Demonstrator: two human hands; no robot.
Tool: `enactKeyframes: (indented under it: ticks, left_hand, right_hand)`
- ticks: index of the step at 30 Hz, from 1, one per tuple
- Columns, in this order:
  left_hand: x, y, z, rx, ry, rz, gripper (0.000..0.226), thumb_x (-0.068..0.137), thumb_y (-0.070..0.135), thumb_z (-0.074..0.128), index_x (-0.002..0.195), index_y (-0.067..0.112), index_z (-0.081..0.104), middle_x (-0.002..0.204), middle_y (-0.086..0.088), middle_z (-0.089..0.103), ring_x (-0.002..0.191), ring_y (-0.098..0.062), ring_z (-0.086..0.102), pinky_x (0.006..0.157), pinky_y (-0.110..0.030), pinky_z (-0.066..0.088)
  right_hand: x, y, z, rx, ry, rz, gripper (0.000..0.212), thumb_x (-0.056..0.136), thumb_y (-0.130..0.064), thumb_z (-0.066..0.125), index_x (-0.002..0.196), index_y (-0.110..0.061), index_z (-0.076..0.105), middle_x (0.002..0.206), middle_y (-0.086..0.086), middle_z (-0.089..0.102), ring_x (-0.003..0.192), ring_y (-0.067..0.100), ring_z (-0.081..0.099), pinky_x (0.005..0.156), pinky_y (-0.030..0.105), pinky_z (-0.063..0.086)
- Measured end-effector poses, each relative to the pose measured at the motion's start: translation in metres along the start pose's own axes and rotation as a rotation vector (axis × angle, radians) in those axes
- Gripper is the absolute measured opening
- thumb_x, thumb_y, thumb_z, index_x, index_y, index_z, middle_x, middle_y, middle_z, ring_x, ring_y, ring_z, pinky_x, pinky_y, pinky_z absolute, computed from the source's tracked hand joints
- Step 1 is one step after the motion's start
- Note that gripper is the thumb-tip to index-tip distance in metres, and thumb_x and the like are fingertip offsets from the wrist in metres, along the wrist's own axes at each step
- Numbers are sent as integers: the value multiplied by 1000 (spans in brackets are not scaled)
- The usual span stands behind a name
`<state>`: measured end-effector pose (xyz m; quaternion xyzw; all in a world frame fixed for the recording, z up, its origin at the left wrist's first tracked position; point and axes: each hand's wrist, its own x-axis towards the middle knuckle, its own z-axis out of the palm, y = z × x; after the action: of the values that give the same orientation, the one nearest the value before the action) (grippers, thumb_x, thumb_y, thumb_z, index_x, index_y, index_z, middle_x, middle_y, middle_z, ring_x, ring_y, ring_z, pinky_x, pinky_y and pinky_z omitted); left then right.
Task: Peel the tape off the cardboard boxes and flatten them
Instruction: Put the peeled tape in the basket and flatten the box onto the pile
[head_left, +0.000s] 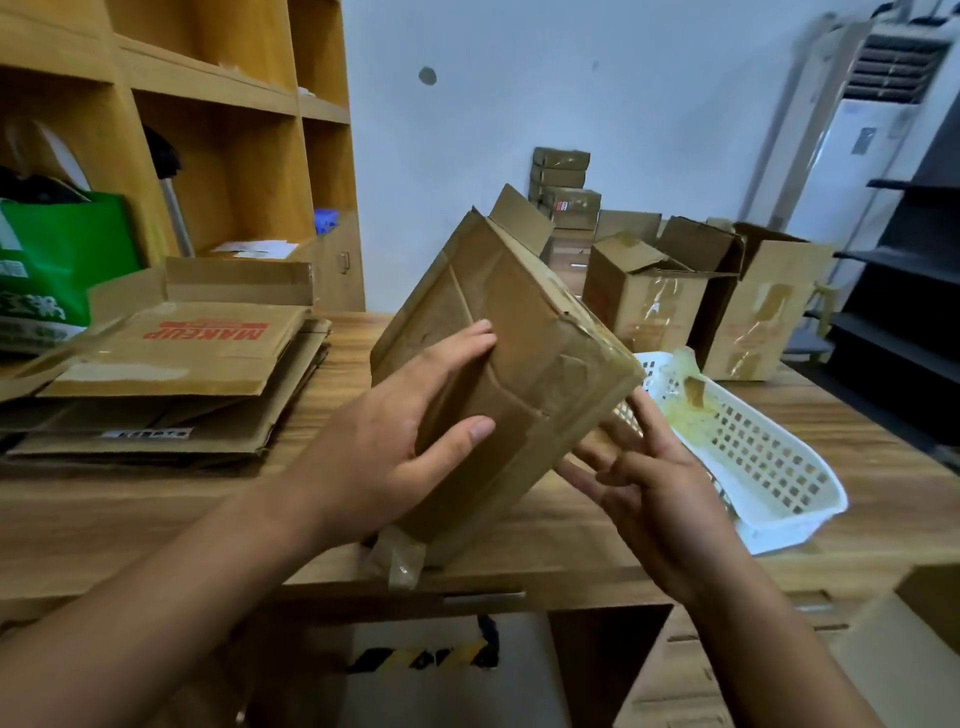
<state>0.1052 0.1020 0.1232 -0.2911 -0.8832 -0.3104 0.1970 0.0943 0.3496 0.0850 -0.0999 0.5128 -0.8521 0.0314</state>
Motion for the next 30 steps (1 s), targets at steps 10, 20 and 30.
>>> enactKeyframes:
  ticks: [10,20,30]
  left_hand:
    - [-5,-14,2,3,-42,-30,56,93,65,35,148,52,28,152,38,28,135,11,34,102,-25,38]
    - [-10,-30,2,76,-172,-116,45,95,64,38,137,53,48,127,27,57,113,6,53,86,-27,49]
    - [9,-28,17,148,-219,-140,29,92,40,61,120,42,62,116,20,61,104,3,55,85,-23,45]
  right_hand:
    - [-6,6,1,92,-61,117,78,81,25,25,143,-15,49,134,15,66,121,35,65,101,55,52]
    - [-5,34,-13,-519,54,288,39,97,8,40,107,-10,73,91,10,69,67,12,59,57,19,50]
    - [-2,51,-21,-639,258,-16,24,96,5,52,102,-15,65,103,7,74,81,16,68,62,30,52]
